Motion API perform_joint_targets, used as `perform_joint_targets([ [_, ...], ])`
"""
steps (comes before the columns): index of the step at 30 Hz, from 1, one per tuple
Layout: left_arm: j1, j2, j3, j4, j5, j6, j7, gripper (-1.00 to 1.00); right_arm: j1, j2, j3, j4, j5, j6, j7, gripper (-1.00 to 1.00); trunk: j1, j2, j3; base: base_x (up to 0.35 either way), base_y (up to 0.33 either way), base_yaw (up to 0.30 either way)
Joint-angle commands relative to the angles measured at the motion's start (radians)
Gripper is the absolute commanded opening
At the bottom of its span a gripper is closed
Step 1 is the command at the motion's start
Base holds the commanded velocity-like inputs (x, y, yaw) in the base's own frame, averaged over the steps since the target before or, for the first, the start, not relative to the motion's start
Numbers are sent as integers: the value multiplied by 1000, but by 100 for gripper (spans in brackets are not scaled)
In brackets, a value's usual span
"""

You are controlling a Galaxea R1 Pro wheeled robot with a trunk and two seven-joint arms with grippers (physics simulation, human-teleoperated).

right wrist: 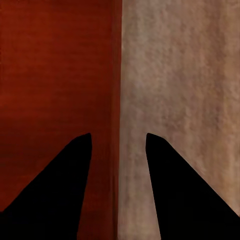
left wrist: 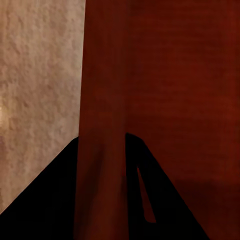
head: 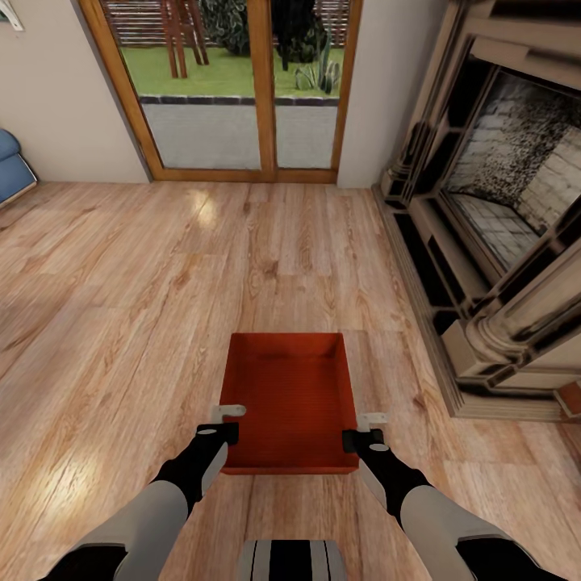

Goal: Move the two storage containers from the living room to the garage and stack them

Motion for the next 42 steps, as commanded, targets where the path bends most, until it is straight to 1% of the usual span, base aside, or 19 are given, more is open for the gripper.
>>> perform_joint_targets([
  [1,0,-2,4,-1,7,4,-6,-100,0,1,4,0,-4,1,1,-100,0,0,-1,0,0,0],
  [2,0,-2,4,-1,7,4,-6,-100,0,1,4,0,-4,1,1,-100,0,0,-1,0,0,0],
  [26,0,-2,6,-1,7,3,-6,-100,0,1,4,0,-3,10,1,-100,-92,168,75,0,0,0],
  [42,0,-2,8,-1,7,4,-6,-100,0,3,4,0,-4,0,1,-100,-153,280,125,0,0,0],
])
